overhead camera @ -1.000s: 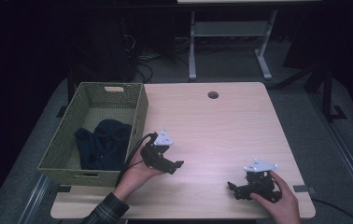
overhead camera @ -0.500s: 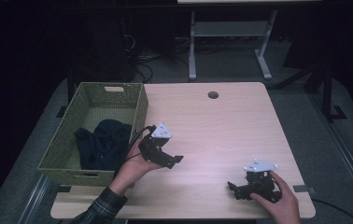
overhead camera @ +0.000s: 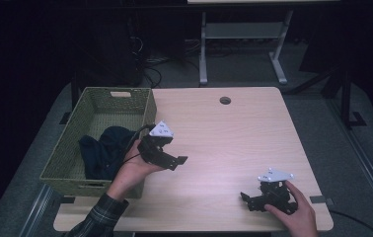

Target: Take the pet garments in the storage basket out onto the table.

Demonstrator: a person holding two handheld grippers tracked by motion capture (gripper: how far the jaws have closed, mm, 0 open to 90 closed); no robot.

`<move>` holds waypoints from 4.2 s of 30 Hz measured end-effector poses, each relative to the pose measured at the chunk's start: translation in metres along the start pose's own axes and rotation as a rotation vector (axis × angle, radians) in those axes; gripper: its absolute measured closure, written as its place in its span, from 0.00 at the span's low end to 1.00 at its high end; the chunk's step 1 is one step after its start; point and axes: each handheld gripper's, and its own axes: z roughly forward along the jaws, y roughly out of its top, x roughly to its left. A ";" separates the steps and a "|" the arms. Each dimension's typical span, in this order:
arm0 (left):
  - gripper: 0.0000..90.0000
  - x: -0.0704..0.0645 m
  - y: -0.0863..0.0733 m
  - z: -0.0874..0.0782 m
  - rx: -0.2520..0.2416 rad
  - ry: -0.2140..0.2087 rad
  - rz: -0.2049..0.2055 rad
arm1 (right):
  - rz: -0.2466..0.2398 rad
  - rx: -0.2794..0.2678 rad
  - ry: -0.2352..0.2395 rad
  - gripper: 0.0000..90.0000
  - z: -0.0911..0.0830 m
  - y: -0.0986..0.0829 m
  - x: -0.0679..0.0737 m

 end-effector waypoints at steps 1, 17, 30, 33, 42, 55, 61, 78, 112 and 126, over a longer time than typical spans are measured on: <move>0.15 0.002 0.000 -0.004 -0.007 0.001 -0.006 | 0.000 0.000 0.000 0.00 0.000 0.000 0.000; 0.15 0.018 -0.004 -0.028 -0.051 0.036 -0.037 | 0.000 0.001 0.000 0.00 0.000 0.000 0.000; 0.15 0.032 -0.009 -0.048 -0.077 0.070 -0.062 | 0.000 0.001 0.000 0.00 0.000 0.000 0.000; 0.15 0.035 -0.011 -0.053 -0.078 0.079 -0.068 | 0.000 0.001 0.000 0.00 0.000 0.000 0.000; 0.15 0.047 -0.017 -0.070 -0.097 0.107 -0.088 | 0.000 0.001 0.000 0.00 0.000 0.000 0.000; 0.15 0.057 -0.027 -0.082 -0.102 0.132 -0.111 | -0.003 -0.001 -0.002 0.00 0.000 0.000 0.000; 0.15 0.063 -0.032 -0.089 -0.101 0.149 -0.119 | -0.003 0.000 -0.002 0.00 0.000 0.000 0.000; 0.15 0.081 -0.053 -0.106 -0.098 0.187 -0.148 | -0.004 -0.001 0.000 0.00 0.000 0.000 0.000; 0.15 0.109 -0.097 -0.104 -0.010 0.231 -0.197 | -0.004 -0.001 0.000 0.00 0.000 0.000 0.000; 0.15 0.121 -0.114 -0.092 0.051 0.225 -0.230 | -0.004 -0.001 0.000 0.00 0.000 0.000 0.000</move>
